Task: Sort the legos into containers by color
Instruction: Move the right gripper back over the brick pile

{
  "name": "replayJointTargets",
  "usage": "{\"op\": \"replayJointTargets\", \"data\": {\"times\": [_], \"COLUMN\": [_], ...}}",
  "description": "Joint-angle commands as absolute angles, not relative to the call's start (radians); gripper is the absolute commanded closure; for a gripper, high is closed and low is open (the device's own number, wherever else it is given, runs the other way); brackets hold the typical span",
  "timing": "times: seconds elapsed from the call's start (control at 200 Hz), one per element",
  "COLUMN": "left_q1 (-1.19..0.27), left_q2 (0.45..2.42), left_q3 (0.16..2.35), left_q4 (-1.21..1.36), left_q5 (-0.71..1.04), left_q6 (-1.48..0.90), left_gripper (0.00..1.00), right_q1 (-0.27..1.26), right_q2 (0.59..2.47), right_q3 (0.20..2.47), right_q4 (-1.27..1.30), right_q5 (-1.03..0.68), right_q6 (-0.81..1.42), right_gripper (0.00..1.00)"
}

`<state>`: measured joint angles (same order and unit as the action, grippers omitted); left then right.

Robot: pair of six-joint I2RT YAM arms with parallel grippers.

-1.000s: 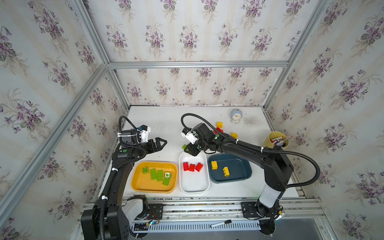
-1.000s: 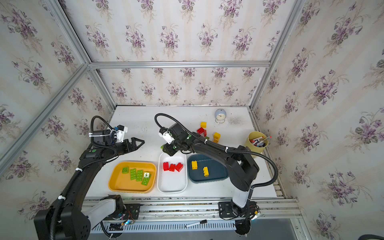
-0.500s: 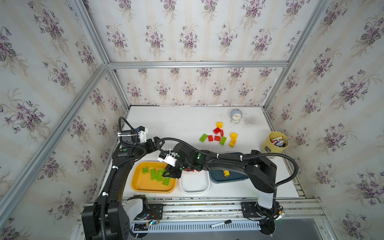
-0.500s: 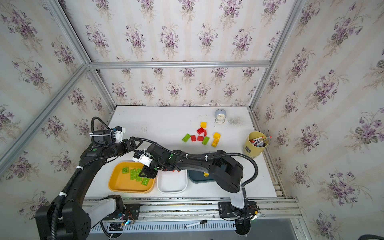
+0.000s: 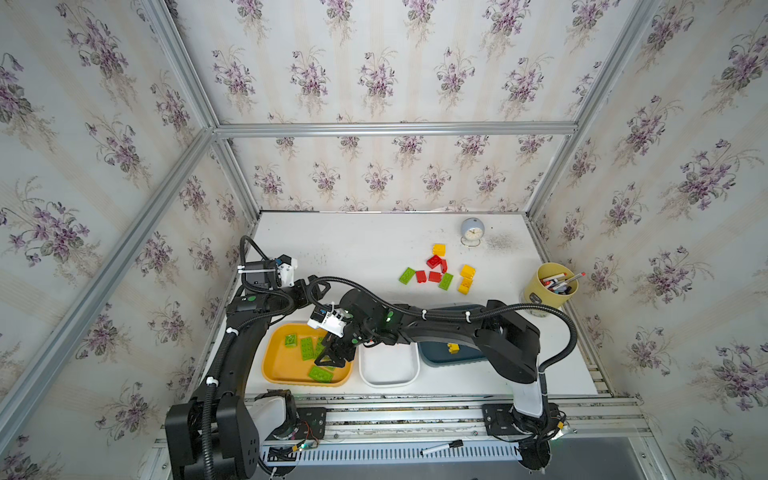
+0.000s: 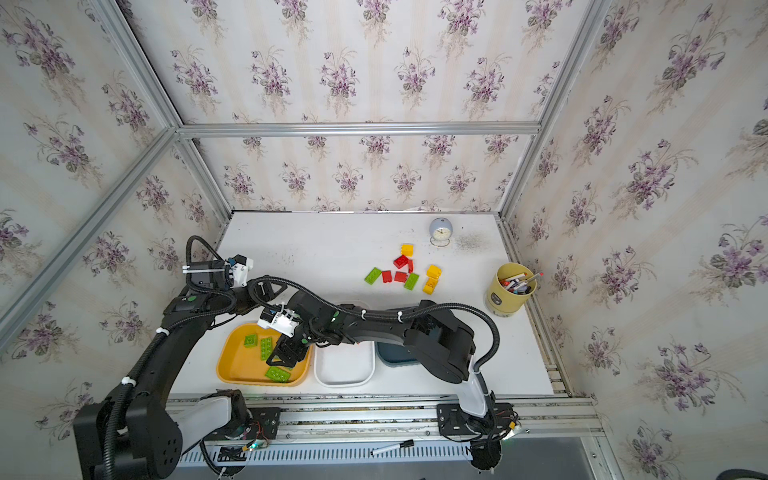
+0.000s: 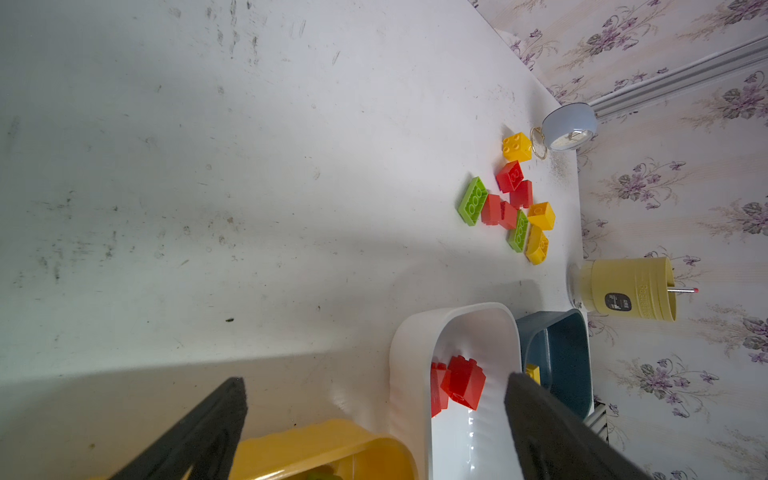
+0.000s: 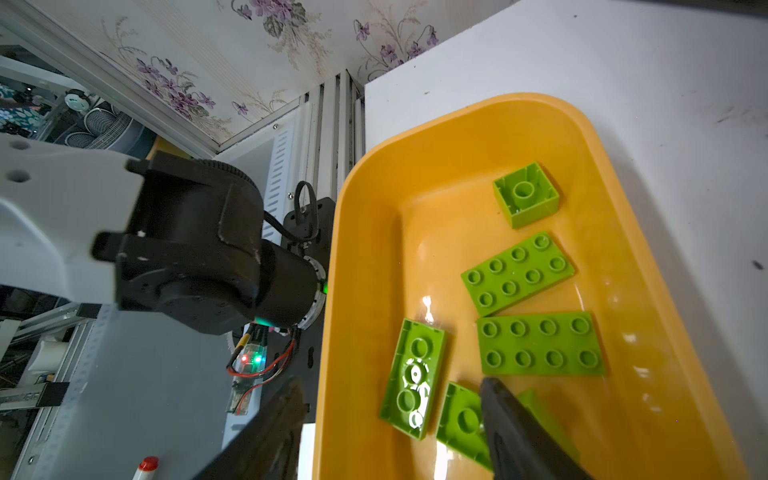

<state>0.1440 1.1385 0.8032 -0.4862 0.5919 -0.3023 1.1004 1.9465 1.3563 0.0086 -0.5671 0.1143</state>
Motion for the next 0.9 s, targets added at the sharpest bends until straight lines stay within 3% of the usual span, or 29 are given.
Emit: {"op": "replayJointTargets", "data": {"times": [0.0,0.205,0.465,0.645,0.895], "left_q1": [0.145,0.143,0.142,0.141,0.142], "left_q2": [1.137,1.144,1.15,1.158,1.157], "left_q3": [0.812,0.809,0.807,0.812,0.81], "left_q4": [-0.473,-0.473,-0.472,-0.469,-0.469], "left_q5": [0.633,0.674,0.69,0.697,0.701], "left_q6": [-0.308,-0.316,-0.322,-0.327,-0.318], "left_gripper": [0.01,0.01,0.01,0.01,0.01], "right_q1": [1.049,0.886,0.685,0.67,0.64], "right_q2": [1.86,1.681,1.624,1.783,2.008], "right_q3": [1.308,1.187,1.188,1.38,1.611], "right_q4": [-0.029,-0.198,-0.387,-0.584,-0.705], "right_q5": [-0.531,-0.451,-0.241,-0.001,0.11], "right_q6": [0.106,0.166,0.51,0.73,0.864], "right_gripper": [0.28,0.26,0.25,0.25,0.25]}}
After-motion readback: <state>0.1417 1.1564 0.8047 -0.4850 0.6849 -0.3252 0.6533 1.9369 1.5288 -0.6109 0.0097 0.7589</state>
